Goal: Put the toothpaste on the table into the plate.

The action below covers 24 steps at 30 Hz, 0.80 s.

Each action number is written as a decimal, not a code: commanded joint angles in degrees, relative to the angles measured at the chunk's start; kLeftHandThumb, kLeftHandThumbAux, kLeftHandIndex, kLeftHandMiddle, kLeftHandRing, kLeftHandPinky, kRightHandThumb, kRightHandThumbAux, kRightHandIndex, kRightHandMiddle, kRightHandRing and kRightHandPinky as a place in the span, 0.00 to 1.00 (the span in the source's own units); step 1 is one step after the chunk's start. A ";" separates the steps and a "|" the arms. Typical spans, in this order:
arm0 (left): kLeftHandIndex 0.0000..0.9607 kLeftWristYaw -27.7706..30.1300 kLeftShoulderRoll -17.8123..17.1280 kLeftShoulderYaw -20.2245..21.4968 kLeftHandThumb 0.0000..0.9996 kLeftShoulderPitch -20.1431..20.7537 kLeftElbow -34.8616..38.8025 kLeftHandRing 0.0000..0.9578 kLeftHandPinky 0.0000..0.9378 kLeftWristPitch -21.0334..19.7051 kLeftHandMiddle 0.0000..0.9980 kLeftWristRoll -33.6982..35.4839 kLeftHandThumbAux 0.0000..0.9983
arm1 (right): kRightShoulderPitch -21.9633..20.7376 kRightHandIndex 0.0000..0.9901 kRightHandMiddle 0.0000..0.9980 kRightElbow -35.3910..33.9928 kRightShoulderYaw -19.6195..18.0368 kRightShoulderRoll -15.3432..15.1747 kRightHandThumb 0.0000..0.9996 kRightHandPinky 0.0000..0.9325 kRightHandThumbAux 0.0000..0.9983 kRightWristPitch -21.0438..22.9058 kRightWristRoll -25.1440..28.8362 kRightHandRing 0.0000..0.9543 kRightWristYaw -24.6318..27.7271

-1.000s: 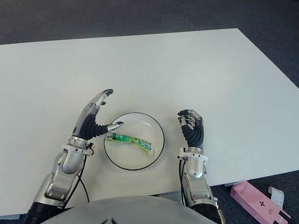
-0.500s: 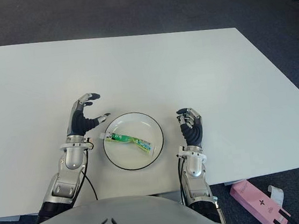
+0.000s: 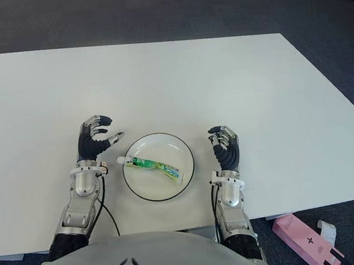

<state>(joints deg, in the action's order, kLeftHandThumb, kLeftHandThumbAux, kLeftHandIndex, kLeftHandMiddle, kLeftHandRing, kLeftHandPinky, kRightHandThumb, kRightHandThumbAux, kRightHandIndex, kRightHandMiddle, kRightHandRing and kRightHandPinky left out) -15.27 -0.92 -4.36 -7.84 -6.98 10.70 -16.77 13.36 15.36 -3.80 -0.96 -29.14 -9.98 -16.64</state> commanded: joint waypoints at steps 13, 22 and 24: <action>0.45 1.05 -0.51 2.67 0.00 2.57 -11.81 0.44 0.46 10.40 0.43 5.14 1.00 | -2.06 0.43 0.49 2.42 -0.27 -0.13 0.71 0.57 0.73 0.68 2.32 0.54 2.24; 0.45 2.44 -0.79 2.84 0.10 2.65 -12.28 0.45 0.46 8.02 0.44 5.90 1.00 | -3.11 0.43 0.48 3.14 -0.53 -0.52 0.71 0.54 0.73 1.51 2.86 0.52 3.46; 0.46 2.80 -0.76 2.92 0.13 2.65 -12.18 0.45 0.47 7.67 0.44 6.00 1.00 | -3.36 0.43 0.48 3.27 -0.61 -0.58 0.71 0.53 0.73 1.86 2.81 0.52 3.54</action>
<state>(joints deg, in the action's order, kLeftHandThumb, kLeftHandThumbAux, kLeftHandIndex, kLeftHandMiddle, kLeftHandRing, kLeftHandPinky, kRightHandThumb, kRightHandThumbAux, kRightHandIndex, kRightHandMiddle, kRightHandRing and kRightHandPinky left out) -13.57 -1.57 -1.38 -5.54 -18.45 19.73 -11.56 10.70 17.56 -3.98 -1.27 -28.75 -7.62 -13.45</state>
